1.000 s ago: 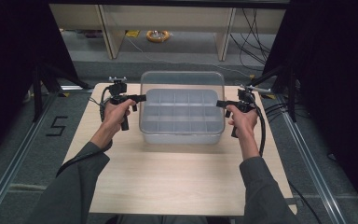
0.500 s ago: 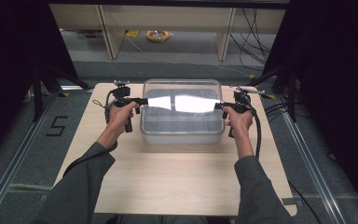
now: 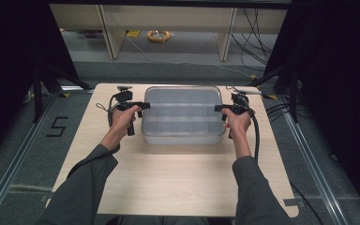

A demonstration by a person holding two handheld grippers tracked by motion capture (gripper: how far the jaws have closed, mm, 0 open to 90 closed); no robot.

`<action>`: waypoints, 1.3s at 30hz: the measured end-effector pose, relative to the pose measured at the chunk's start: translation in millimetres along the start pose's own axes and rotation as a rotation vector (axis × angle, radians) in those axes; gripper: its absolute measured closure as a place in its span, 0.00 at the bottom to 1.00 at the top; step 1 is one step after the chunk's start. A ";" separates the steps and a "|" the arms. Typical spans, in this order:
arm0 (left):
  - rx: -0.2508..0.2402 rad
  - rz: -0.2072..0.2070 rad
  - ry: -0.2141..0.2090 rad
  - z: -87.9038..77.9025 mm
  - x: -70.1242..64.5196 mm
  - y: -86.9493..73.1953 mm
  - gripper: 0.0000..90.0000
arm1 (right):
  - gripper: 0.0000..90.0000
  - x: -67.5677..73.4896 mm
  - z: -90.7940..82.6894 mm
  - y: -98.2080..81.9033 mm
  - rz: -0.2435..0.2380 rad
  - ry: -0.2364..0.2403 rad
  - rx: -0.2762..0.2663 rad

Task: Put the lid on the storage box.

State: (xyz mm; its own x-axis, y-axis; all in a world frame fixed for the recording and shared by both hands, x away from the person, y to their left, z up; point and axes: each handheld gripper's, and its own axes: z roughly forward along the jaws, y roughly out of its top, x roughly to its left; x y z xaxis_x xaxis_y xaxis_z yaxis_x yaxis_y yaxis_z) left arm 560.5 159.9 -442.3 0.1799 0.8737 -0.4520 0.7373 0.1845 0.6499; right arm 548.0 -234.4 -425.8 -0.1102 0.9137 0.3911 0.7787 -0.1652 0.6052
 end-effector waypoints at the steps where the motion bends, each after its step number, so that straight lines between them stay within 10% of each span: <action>1: 0.005 0.005 -0.001 1.0 0.5 -0.9 0.64 | 0.57 0.5 0.2 -0.2 0.004 -0.002 0.004; 2: 0.008 0.011 -0.005 2.6 0.7 -2.0 0.63 | 0.56 6.3 -0.1 -0.7 0.063 -0.015 0.017; 8: 0.014 0.007 -0.006 5.0 1.4 -3.7 0.63 | 0.55 -1.0 5.4 -2.7 0.006 -0.027 0.032; 29: 0.054 -0.040 -0.040 -0.5 10.2 -5.4 0.54 | 0.54 2.7 3.9 -4.4 0.040 -0.025 0.034; 33: 0.049 -0.051 -0.052 2.2 8.5 -7.4 0.59 | 0.52 6.7 4.0 -4.4 0.027 -0.029 0.040; 35: 0.048 -0.045 -0.040 1.2 5.9 -5.5 0.59 | 0.51 0.1 6.5 -3.8 -0.084 -0.042 0.016; 37: 0.030 -0.053 -0.040 -0.7 5.3 -2.4 0.61 | 0.49 10.4 6.4 -3.6 0.045 -0.040 0.056; 38: 0.025 -0.056 -0.039 -1.3 6.0 -1.2 0.62 | 0.49 4.2 9.4 -3.1 -0.031 -0.034 0.025; 39: 0.020 -0.061 -0.037 -1.3 7.5 -0.3 0.62 | 0.49 6.4 10.5 -4.0 0.005 -0.025 0.020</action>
State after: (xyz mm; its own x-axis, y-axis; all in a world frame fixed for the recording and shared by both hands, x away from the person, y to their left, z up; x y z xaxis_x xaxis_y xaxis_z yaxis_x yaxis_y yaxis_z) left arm 560.7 167.0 -445.1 0.1582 0.8439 -0.5127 0.7603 0.2272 0.6085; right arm 550.7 -223.9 -432.9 -0.0909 0.9221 0.3761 0.7915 -0.1623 0.5892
